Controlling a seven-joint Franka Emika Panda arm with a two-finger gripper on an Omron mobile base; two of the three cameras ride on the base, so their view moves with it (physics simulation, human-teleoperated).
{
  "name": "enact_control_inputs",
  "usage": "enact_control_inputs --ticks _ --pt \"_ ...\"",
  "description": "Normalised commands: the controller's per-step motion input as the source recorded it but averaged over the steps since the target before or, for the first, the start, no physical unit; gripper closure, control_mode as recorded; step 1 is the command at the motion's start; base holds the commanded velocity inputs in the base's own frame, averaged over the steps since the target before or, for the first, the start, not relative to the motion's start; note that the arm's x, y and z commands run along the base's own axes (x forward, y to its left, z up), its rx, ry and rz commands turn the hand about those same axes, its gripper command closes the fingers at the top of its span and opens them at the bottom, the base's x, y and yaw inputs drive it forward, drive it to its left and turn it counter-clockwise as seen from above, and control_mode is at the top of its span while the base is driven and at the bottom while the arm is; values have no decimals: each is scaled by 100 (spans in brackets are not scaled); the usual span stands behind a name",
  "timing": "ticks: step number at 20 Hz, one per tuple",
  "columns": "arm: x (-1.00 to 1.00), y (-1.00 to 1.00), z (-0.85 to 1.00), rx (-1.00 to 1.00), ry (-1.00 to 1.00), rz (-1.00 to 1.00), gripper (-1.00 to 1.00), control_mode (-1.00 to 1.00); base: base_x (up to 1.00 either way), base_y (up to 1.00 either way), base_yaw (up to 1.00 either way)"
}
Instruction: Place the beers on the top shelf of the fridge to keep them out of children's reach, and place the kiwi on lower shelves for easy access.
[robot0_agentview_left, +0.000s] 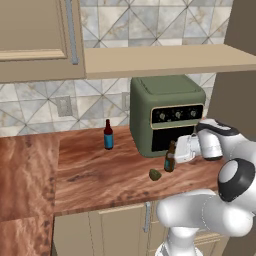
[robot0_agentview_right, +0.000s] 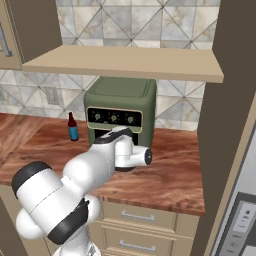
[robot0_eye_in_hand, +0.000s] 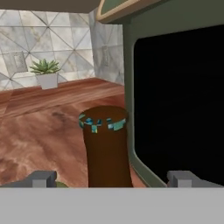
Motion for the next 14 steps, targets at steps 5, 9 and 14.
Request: enact_control_inputs --ticks 5,9,14 --pt "1 16 -2 0 0 0 -100 -100 0 0 0" --pt "3 14 -4 0 0 0 100 -100 0 0 0" --pt "0 0 0 0 -2 0 100 -100 0 0 0"
